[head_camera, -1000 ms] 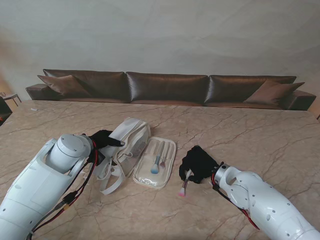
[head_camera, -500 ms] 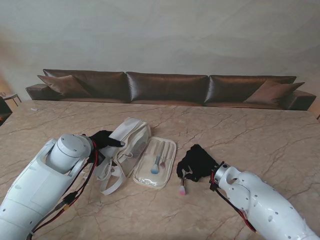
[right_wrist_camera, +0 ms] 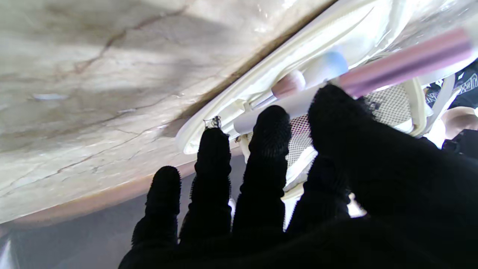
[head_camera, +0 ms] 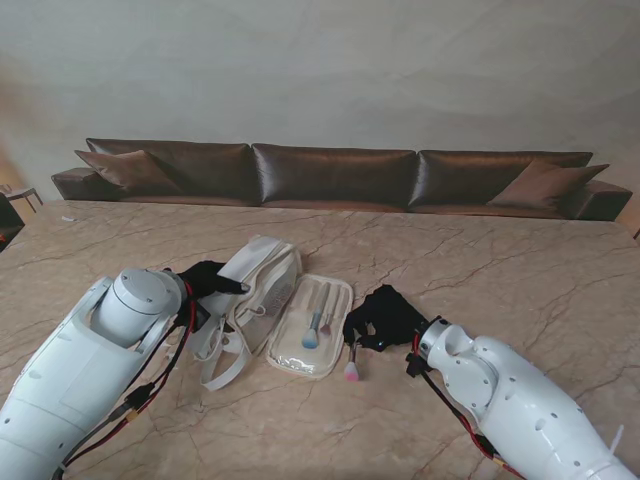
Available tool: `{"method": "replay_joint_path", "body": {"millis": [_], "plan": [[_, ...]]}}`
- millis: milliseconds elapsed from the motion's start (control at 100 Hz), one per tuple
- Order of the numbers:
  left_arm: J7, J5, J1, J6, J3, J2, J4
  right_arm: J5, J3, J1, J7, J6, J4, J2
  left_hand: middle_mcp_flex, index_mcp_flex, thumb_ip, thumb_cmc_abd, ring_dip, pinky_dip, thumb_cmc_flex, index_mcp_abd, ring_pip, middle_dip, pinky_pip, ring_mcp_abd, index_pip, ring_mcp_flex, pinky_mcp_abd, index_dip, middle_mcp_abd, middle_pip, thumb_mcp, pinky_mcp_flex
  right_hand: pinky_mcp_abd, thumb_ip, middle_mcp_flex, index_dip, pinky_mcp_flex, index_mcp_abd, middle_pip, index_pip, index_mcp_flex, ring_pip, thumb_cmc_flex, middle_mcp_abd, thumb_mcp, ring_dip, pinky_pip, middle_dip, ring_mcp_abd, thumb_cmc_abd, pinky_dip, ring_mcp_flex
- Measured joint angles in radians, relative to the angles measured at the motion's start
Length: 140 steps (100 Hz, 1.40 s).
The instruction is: Pack the cosmetics bag
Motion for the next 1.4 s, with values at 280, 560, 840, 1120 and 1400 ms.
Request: {"method": "replay_joint_path", "body": {"millis": [280,560,840,1120,1400], "plan": [[-0.001,-0.001,0.000,0.002,0.000,0.000,0.000,-0.009,-0.053,0.038,-0.041,0.047,0.034,-0.011,0.000,0.000,0.000,0.000,0.000,0.002,0.000,0.000,0.000,0.000,-0.001,0.000,0.000,-0.001,0.000,0.000,0.000,0.000,0.000,-0.008,0.000,0.000,-0.001,0.002,-0.001,0.010,0.000,0.010,0.000,0.000,0.000,0.013,0.001,0.007,-0.010,0.001,0.000,0.013,0.001,-0.001],[0.001,-0.003,0.003,0.003,-0.003,0.000,-0.001,-0.045,-0.028,0.017,-0.008,0.066,0.019,-0.009,0.000,0.000,0.000,0.000,0.000,0.002,0.000,0.000,-0.001,0.000,-0.002,0.001,0.000,-0.001,0.001,0.000,0.000,0.000,0.000,-0.008,0.000,0.000,-0.001,0.002,-0.001,0.025,0.000,0.020,0.000,0.000,0.001,0.014,0.001,0.016,-0.013,0.001,0.001,0.014,0.012,-0.001],[0.003,-0.006,0.003,0.001,-0.002,0.000,-0.001,-0.058,-0.034,-0.013,-0.002,0.073,0.012,0.004,0.000,-0.001,0.000,0.000,0.001,0.003,0.000,0.000,-0.001,0.000,-0.002,0.001,0.000,-0.001,0.001,0.000,0.000,0.000,0.000,-0.008,0.002,0.001,-0.001,0.002,-0.001,0.026,0.000,0.026,0.000,0.000,0.001,0.014,0.001,0.017,-0.020,0.001,0.001,0.014,0.013,-0.001],[0.005,-0.006,0.001,0.001,0.001,0.000,0.000,-0.093,-0.077,0.004,-0.066,0.073,0.052,0.005,0.000,-0.001,0.000,0.000,0.001,0.011,0.001,0.000,-0.001,0.002,-0.002,0.002,0.000,-0.001,0.001,0.000,0.000,0.000,0.000,-0.008,0.010,-0.006,-0.001,-0.058,-0.001,0.014,0.004,0.048,0.001,0.002,-0.014,0.014,0.002,0.034,-0.028,0.000,-0.003,0.012,0.047,0.000],[0.006,-0.010,-0.003,0.001,0.006,-0.001,0.002,-0.151,-0.091,0.016,-0.102,0.057,0.070,0.005,0.000,-0.001,0.000,0.000,0.001,0.013,0.001,0.000,-0.001,0.003,-0.002,0.003,0.000,-0.001,0.002,0.000,0.000,0.000,0.000,-0.008,0.029,-0.013,-0.001,-0.319,-0.001,0.011,0.007,0.040,-0.026,0.006,0.038,-0.012,0.013,0.036,-0.022,-0.010,0.001,-0.152,0.048,0.004]]}}
